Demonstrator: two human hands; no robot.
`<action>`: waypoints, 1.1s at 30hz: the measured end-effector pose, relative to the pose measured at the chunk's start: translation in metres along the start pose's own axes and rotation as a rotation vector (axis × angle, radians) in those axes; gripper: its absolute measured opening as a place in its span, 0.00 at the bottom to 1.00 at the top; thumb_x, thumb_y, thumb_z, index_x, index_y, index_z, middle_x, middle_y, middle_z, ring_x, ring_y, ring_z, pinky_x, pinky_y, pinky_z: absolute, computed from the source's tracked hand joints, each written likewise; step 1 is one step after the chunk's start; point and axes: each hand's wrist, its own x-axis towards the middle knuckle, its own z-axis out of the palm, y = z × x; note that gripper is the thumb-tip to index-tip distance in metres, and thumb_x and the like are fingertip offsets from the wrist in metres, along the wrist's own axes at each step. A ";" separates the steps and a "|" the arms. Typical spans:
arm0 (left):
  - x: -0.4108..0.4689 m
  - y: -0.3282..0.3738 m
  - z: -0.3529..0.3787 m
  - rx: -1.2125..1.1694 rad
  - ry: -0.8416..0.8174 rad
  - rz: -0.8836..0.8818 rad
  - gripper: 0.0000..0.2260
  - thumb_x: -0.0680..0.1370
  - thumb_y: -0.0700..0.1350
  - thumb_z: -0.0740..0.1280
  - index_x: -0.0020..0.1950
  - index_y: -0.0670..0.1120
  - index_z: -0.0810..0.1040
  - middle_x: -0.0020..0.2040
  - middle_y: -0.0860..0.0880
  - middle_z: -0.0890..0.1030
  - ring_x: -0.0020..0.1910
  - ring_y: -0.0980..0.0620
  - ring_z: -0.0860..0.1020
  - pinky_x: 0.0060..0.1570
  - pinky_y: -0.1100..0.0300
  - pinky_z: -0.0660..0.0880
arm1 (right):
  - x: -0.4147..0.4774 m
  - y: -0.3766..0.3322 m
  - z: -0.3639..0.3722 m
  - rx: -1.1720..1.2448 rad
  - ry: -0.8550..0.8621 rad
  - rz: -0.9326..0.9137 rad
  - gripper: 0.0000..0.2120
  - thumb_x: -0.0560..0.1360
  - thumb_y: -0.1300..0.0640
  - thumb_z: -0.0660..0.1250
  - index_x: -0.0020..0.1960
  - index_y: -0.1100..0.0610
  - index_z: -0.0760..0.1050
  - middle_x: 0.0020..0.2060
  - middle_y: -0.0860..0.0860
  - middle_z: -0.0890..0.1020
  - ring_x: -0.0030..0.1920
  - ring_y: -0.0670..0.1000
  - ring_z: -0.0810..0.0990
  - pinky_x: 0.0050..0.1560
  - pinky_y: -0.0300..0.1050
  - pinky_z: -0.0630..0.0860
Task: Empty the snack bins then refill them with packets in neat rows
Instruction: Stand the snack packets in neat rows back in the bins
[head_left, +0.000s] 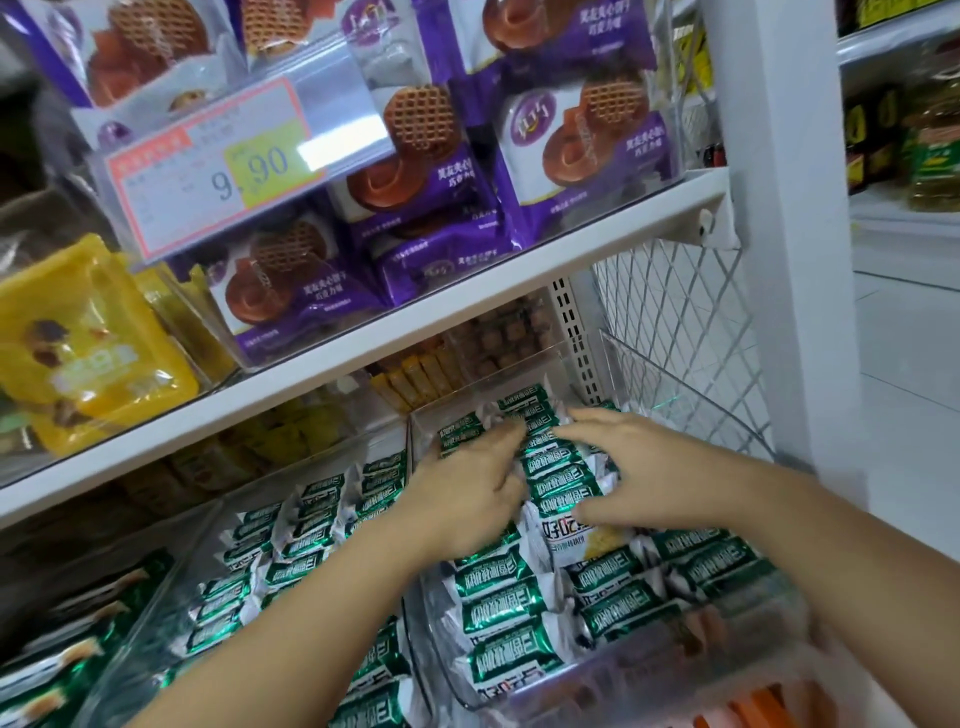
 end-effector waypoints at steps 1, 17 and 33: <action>-0.003 0.004 0.002 0.033 -0.057 0.018 0.27 0.83 0.57 0.49 0.79 0.52 0.45 0.79 0.53 0.48 0.77 0.54 0.50 0.75 0.41 0.42 | -0.001 0.001 -0.004 -0.019 -0.012 0.006 0.38 0.72 0.47 0.68 0.77 0.45 0.54 0.77 0.44 0.51 0.75 0.45 0.53 0.72 0.42 0.55; -0.034 0.010 0.005 -0.195 0.148 0.000 0.22 0.82 0.50 0.57 0.76 0.54 0.59 0.78 0.54 0.57 0.76 0.53 0.57 0.75 0.44 0.50 | -0.030 -0.010 0.013 -0.175 0.349 -0.037 0.18 0.77 0.45 0.62 0.66 0.47 0.73 0.64 0.43 0.74 0.63 0.47 0.72 0.62 0.44 0.71; -0.151 0.004 0.057 0.159 0.374 0.152 0.17 0.81 0.50 0.58 0.69 0.52 0.72 0.68 0.51 0.74 0.74 0.47 0.62 0.70 0.38 0.41 | -0.065 -0.086 0.069 -0.337 -0.046 -0.082 0.23 0.84 0.53 0.48 0.77 0.54 0.53 0.78 0.51 0.51 0.76 0.52 0.53 0.75 0.45 0.50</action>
